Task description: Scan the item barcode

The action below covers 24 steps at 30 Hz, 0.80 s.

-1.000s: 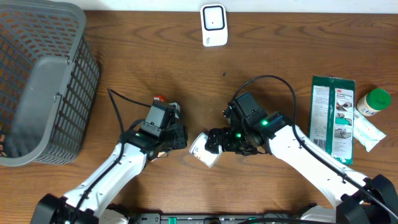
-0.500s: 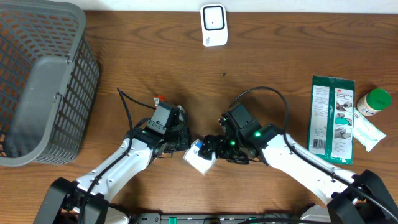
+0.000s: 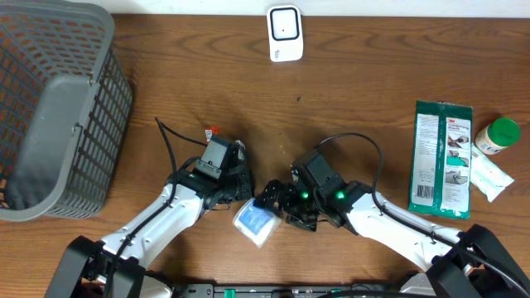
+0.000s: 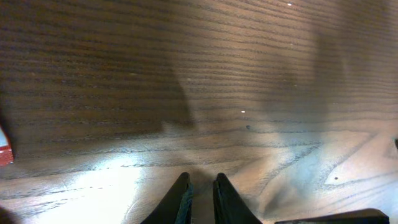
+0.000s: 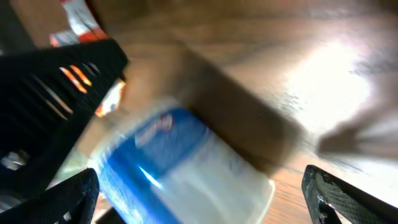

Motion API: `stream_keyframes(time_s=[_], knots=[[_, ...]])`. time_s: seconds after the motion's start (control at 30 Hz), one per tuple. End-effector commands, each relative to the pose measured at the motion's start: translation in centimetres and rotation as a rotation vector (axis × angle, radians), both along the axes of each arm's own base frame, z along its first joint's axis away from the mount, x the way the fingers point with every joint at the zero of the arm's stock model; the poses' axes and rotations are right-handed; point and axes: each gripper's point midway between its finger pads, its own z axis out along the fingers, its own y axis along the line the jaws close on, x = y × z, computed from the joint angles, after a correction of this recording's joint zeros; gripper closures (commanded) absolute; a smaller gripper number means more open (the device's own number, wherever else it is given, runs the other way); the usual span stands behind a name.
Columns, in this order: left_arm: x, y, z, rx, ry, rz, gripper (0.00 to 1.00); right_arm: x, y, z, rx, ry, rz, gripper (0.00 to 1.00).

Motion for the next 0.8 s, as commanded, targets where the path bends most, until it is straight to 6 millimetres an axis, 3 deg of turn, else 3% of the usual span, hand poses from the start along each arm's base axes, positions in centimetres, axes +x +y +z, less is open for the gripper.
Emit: stream_keyframes(time_s=[0.0, 0.17, 0.27, 0.53, 0.7, 0.77], knots=[[-0.2, -0.9, 0.6, -0.048, 0.018, -0.018, 0.85, 0.5, 0.4, 0.1, 0.017, -0.014, -0.012, 0.02], [-1.1, -0.6, 0.2, -0.024, 0.058, -0.017, 0.85, 0.7, 0.5, 0.3, 0.025, -0.026, -0.011, 0.02], [-0.3, 0.5, 0.2, 0.023, 0.044, 0.012, 0.85, 1.0, 0.4, 0.4, 0.028, -0.056, 0.009, 0.02], [2.4, 4.8, 5.2, 0.258, 0.010, -0.010, 0.85, 1.7, 0.0, 1.8, 0.035, -0.149, 0.078, 0.01], [0.7, 6.6, 8.5, 0.342, 0.098, -0.054, 0.85, 2.1, -2.4, 0.9, -0.090, -0.166, 0.102, 0.01], [-0.5, 7.0, 9.5, 0.366, 0.136, -0.101, 0.66, 2.5, -3.6, 0.9, -0.134, -0.173, 0.122, 0.01]])
